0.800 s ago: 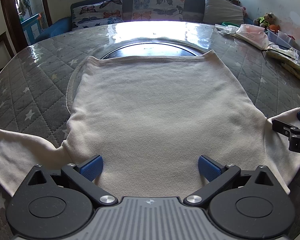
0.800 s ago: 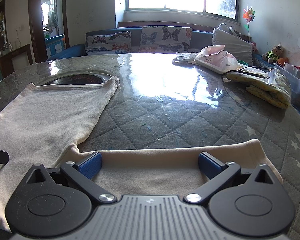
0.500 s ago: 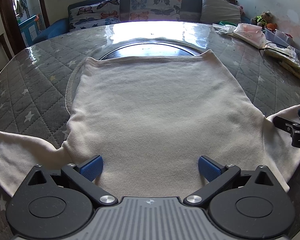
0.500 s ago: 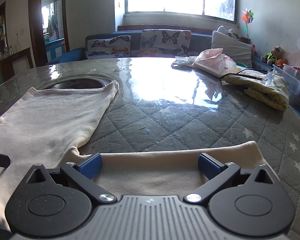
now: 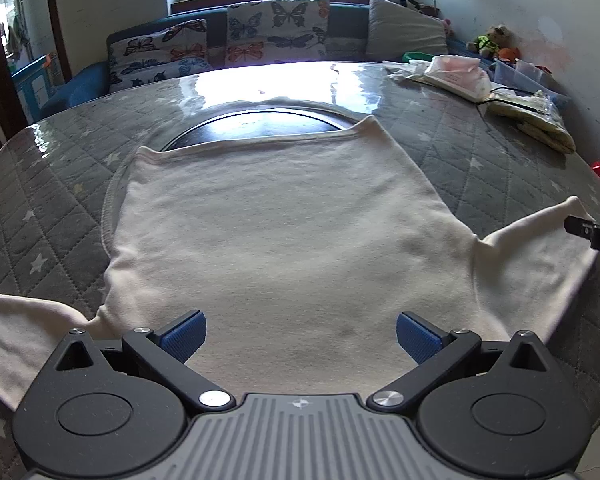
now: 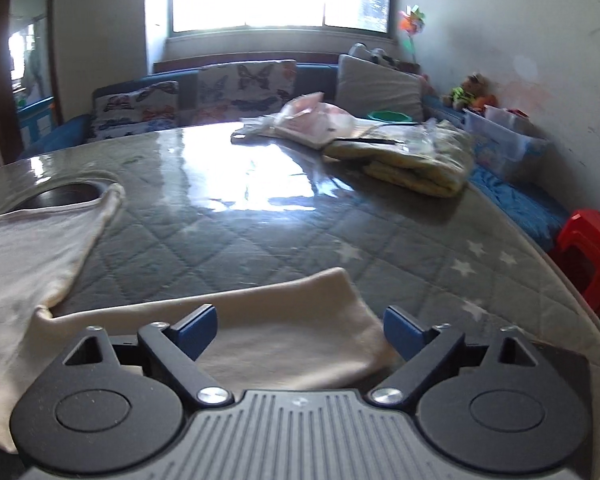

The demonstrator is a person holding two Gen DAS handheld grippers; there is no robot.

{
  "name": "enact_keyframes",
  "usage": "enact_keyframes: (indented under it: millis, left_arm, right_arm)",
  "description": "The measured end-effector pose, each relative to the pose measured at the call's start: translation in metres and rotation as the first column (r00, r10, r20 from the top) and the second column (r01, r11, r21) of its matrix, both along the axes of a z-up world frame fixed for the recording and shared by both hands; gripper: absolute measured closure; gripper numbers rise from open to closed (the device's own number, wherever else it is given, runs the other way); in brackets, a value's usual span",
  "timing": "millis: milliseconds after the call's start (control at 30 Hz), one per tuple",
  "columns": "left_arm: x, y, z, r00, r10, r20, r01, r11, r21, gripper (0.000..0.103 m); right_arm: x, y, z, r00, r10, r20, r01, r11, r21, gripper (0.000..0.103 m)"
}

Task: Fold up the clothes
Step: 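Move the right gripper to the cuff of a sweatshirt sleeve, then grasp the sleeve with the right gripper and fold it across the body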

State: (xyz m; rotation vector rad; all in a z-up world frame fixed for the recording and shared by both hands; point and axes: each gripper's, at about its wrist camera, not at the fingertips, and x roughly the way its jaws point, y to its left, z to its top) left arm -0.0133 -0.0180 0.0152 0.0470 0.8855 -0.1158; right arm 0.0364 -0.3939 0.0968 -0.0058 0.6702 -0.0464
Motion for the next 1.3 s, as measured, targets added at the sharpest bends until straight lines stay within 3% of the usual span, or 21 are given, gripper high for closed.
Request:
enact_keyframes:
  millis: [167,267,367,467,567,700,900,1133,1300]
  left_arm:
    - [-0.003,-0.009,-0.001,0.999,-0.036,0.002,0.036,0.999,-0.002,0.0]
    - [-0.005,-0.014,-0.002,0.998,-0.056,0.002,0.056,0.998,-0.001,0.0]
    - [-0.006,-0.019,-0.002,0.997,-0.072,0.003,0.072,0.997,0.003,0.0]
    - [-0.007,-0.025,-0.002,0.996,-0.089,0.002,0.089,0.996,0.007,0.0]
    - [-0.007,-0.029,-0.004,0.995,-0.102,-0.001,0.102,0.995,0.013,0.0]
    - [-0.007,-0.034,-0.007,0.993,-0.114,-0.008,0.114,0.993,0.021,0.0]
    - [-0.006,-0.036,-0.01,0.992,-0.125,-0.015,0.125,0.992,0.022,0.0]
    - [-0.011,-0.02,-0.004,0.995,-0.097,0.014,0.097,0.995,-0.008,0.0]
    - [-0.016,0.019,0.007,0.999,-0.008,0.05,0.01,0.999,-0.038,0.0]
  right_arm:
    - [0.001,-0.02,-0.002,0.998,-0.053,-0.018,0.054,0.998,0.043,0.027]
    - [0.0,-0.026,-0.006,0.997,-0.065,-0.043,0.068,0.996,0.063,0.042]
    - [-0.004,-0.027,-0.007,0.997,-0.059,-0.043,0.062,0.995,0.073,0.049]
    - [-0.006,-0.029,-0.005,0.998,-0.055,-0.038,0.059,0.994,0.094,0.074]
    - [-0.006,-0.033,-0.004,0.998,-0.054,-0.033,0.057,0.99,0.13,0.088]
    - [-0.011,-0.037,0.002,0.999,-0.053,-0.011,0.054,0.982,0.179,0.093]
    - [-0.02,-0.031,0.034,0.998,-0.008,0.059,-0.008,0.962,0.272,0.094]
    - [-0.026,0.013,0.086,0.979,0.143,0.147,-0.186,0.92,0.344,0.094]
    - [-0.024,0.06,0.111,0.946,0.266,0.185,-0.317,0.881,0.35,0.094]
